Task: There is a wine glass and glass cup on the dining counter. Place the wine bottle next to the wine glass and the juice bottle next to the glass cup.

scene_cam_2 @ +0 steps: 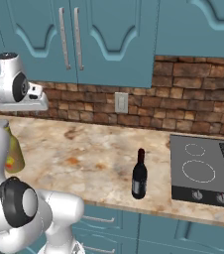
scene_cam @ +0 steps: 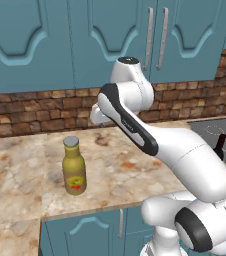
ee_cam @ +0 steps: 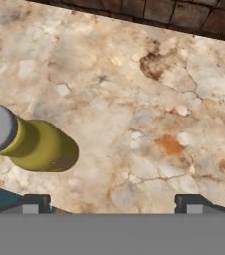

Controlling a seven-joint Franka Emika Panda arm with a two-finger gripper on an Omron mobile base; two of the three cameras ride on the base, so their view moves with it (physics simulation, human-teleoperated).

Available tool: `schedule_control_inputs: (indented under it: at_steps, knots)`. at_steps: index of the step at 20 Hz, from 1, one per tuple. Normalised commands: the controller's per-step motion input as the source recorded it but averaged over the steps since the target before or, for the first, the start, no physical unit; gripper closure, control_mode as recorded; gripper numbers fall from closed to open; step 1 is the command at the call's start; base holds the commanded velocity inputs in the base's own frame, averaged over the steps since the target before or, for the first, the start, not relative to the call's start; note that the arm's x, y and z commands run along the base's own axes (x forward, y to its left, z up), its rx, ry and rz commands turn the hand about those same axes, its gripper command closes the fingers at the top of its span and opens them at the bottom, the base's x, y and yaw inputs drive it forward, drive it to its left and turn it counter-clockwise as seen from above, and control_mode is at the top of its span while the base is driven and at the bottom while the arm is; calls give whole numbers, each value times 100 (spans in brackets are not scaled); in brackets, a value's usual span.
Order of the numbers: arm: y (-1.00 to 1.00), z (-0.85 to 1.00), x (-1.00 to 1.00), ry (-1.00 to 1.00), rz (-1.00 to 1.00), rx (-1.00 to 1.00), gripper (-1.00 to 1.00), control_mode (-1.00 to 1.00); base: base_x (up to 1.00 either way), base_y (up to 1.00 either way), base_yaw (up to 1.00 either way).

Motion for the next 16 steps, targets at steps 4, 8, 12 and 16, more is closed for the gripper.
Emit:
schedule_control_inputs:
  at_steps: [4, 8, 12, 16]
  knots:
    - [28, 10, 0, 1, 11, 0, -100, -100, 0, 0, 0]
    - [32, 12, 0, 2, 10, 0, -100, -100, 0, 0, 0]
    - [41, 2, -1, 4, 11, 0, -100, -100, 0, 0, 0]
    - [45, 0, -10, 6, 7, 0, -100, -100, 0, 0, 0]
